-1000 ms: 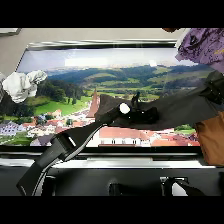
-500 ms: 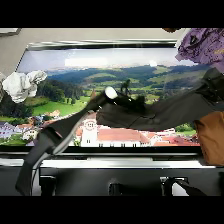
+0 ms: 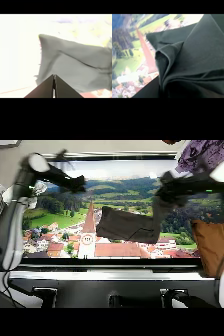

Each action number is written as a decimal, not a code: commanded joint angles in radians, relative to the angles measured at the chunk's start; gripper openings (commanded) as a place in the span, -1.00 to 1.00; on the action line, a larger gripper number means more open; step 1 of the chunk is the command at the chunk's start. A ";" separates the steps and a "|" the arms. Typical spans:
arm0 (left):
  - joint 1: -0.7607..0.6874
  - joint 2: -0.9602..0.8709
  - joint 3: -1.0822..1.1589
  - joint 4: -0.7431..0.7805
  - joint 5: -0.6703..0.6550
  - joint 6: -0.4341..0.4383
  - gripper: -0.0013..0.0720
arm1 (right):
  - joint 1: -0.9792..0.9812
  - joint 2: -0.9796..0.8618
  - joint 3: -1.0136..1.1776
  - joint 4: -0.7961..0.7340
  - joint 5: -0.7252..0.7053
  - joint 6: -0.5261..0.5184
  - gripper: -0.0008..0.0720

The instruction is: Fold the clothes and pants, and hang the long-sleeved shirts on hangers.

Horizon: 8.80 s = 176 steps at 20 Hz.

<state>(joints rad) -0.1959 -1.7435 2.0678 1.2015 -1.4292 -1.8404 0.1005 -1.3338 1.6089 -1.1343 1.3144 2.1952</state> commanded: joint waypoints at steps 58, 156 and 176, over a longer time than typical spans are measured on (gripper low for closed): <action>0.182 0.109 -0.055 0.049 -0.073 0.030 -0.91 | -0.334 -0.314 -0.559 0.596 -0.271 -0.911 -0.88; 0.257 0.285 -0.113 0.224 -0.102 0.139 -0.91 | -0.186 -0.024 -0.012 -0.344 -0.104 -0.553 -0.87; 0.257 0.629 -0.612 0.247 0.051 0.191 -0.91 | 0.182 -0.023 -0.011 -0.336 0.045 -0.550 -0.87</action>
<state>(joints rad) 0.0597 -1.1168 1.4582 1.4479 -1.3792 -1.6501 0.2813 -1.3571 1.5963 -1.4712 1.3476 1.6421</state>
